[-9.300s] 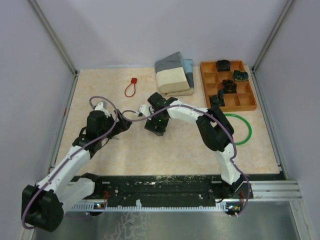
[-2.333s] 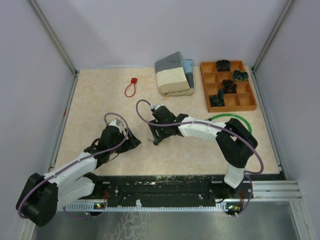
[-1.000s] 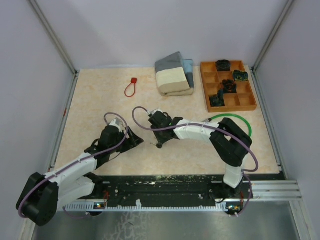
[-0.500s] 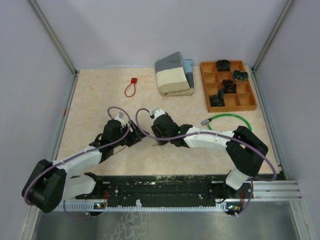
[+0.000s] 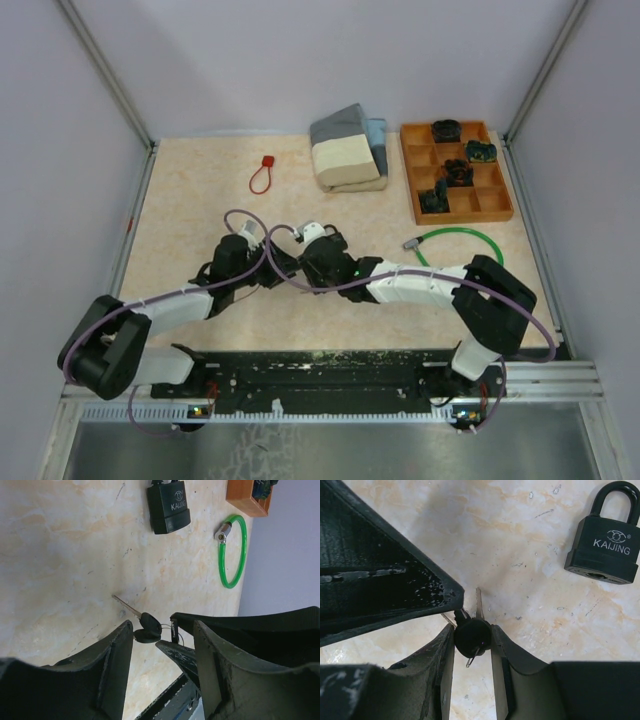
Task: Unlock with the key
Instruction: Pick up the key from the center of the board.
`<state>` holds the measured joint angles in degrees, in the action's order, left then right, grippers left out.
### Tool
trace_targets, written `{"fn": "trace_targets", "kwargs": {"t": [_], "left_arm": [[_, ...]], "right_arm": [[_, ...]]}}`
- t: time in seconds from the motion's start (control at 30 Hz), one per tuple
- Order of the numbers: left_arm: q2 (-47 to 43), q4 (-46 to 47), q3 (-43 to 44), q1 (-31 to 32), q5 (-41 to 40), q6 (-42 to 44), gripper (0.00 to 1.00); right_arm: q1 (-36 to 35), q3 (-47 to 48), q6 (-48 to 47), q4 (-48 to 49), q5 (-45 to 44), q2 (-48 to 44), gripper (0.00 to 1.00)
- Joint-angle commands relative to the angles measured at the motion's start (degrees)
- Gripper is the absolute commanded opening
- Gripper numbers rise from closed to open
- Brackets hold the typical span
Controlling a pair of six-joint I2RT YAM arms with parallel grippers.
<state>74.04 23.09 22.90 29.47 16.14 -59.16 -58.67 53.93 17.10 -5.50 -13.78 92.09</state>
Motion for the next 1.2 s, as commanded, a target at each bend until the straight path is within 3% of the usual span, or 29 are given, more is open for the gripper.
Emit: {"fn": "trace_targets", "kwargs": {"t": [0.0,0.17,0.4,0.53,0.83,1.07,1.17], "left_arm": [[1.5,3.7,1.8,-0.2,0.7,-0.9,0.55],[3.0,4.8,2.0,-0.2,1.3,-1.1,0.43],[2.4,6.7,1.9,-0.1,2.0,-0.8,0.14],[1.0,7.9,1.7,-0.1,2.5,1.9,0.00],[-5.6,9.3,4.5,-0.1,7.9,21.4,0.00],[-8.1,8.4,8.0,0.0,13.1,29.7,0.00],[-8.7,7.9,8.8,-0.1,13.2,31.9,0.01]], "right_arm": [[-1.1,0.2,-1.1,4.0,-2.3,-2.3,0.19],[-1.6,-0.1,-1.4,4.8,-3.3,-2.3,0.19],[-2.0,-1.0,-1.7,6.0,-3.1,-3.5,0.20],[-2.0,-2.9,-2.0,7.3,-2.3,-7.1,0.32],[-2.0,-11.3,-7.6,12.8,-2.0,-23.3,0.62],[-2.0,-16.5,-14.1,18.2,-3.7,-31.4,0.70],[-2.0,-22.0,-21.8,27.3,0.2,-34.2,0.70]]}}
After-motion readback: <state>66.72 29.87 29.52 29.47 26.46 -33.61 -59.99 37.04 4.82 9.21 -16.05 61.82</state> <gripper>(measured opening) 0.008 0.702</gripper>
